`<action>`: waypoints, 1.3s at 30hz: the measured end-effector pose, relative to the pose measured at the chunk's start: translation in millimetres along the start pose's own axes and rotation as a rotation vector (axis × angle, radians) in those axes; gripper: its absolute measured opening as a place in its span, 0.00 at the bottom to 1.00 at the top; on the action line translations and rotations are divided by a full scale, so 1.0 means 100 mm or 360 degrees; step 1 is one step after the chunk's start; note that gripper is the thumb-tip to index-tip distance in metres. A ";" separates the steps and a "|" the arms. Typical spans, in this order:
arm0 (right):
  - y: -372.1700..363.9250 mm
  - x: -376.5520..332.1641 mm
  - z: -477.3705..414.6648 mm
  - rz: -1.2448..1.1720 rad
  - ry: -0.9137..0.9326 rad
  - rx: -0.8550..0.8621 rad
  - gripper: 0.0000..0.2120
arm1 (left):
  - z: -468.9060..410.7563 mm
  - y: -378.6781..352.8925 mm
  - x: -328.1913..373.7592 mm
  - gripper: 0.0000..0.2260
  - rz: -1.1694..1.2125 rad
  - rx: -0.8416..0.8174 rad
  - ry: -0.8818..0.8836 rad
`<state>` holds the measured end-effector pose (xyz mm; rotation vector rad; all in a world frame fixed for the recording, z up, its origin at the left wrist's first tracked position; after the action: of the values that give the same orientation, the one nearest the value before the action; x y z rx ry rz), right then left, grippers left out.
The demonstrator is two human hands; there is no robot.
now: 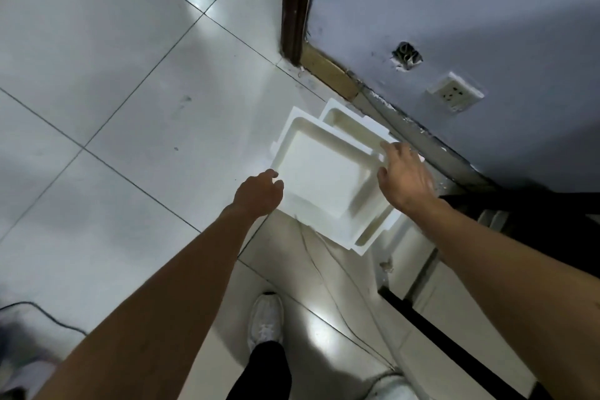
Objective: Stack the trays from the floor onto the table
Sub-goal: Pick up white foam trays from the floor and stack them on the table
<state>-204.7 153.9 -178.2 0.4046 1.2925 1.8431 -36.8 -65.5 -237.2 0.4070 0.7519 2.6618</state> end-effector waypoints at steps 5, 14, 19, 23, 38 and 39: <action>-0.23 0.13 -0.23 0.0041 0.0006 0.0015 0.25 | -0.20 -0.40 -0.15 0.20 0.0057 0.0062 0.0022; -0.53 0.33 -0.40 0.0112 -0.0063 0.0068 0.14 | -0.56 -0.34 -0.17 0.21 0.0146 0.0286 -0.0014; -0.41 0.26 -0.41 0.0143 -0.0059 0.0000 0.15 | -0.48 -0.23 -0.06 0.22 0.0030 0.0241 -0.0067; -0.20 0.16 -0.37 0.0186 -0.0037 -0.0006 0.19 | -0.34 -0.07 -0.11 0.21 -0.0081 0.0253 -0.0092; 1.56 0.16 0.20 0.0262 0.0061 0.0101 0.19 | 0.85 0.91 0.16 0.23 0.0186 0.0368 -0.0130; 1.70 0.17 0.28 0.0252 0.0073 0.0134 0.19 | 0.99 0.99 0.22 0.23 0.0209 0.0376 -0.0147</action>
<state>-271.4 162.7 -18.4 0.5260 1.4075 1.9429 -45.2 -91.7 -98.9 0.6570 1.0483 2.6594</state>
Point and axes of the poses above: each hand's wrist, its own z-axis away from the middle knuckle, its own y-axis out of the back of the hand, x = y × z, the point moved 1 cm from there along -z, towards the middle knuckle, and after that the axes turned 14 degrees about y, right-handed, at the moved point
